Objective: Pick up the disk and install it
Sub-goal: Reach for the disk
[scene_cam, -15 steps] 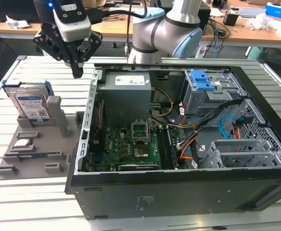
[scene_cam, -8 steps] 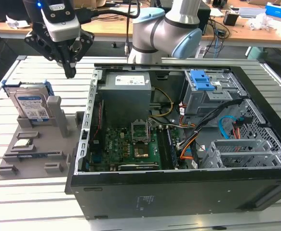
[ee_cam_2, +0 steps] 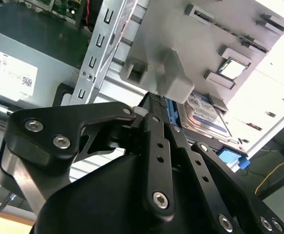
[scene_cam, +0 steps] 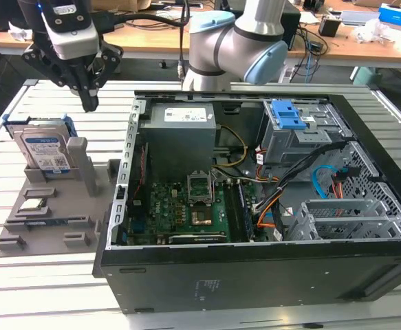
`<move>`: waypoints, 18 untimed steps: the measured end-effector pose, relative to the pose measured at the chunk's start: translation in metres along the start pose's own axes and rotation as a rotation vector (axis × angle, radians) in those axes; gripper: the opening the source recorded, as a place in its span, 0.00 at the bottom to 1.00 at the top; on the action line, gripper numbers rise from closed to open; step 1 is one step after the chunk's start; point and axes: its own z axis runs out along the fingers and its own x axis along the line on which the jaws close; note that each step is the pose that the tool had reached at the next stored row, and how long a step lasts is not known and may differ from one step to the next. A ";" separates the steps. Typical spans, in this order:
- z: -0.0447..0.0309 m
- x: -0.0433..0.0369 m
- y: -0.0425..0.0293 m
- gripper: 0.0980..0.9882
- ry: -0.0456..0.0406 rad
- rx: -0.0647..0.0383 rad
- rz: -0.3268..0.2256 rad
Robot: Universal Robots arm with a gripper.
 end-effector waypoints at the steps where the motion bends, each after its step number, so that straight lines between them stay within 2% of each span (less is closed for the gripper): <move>1: -0.0001 0.0039 -0.0003 0.01 0.0000 0.000 0.000; 15: -0.0011 0.0385 -0.0029 0.01 0.0001 0.000 0.000; 18: -0.0013 0.0491 -0.0037 0.01 0.0000 0.000 0.000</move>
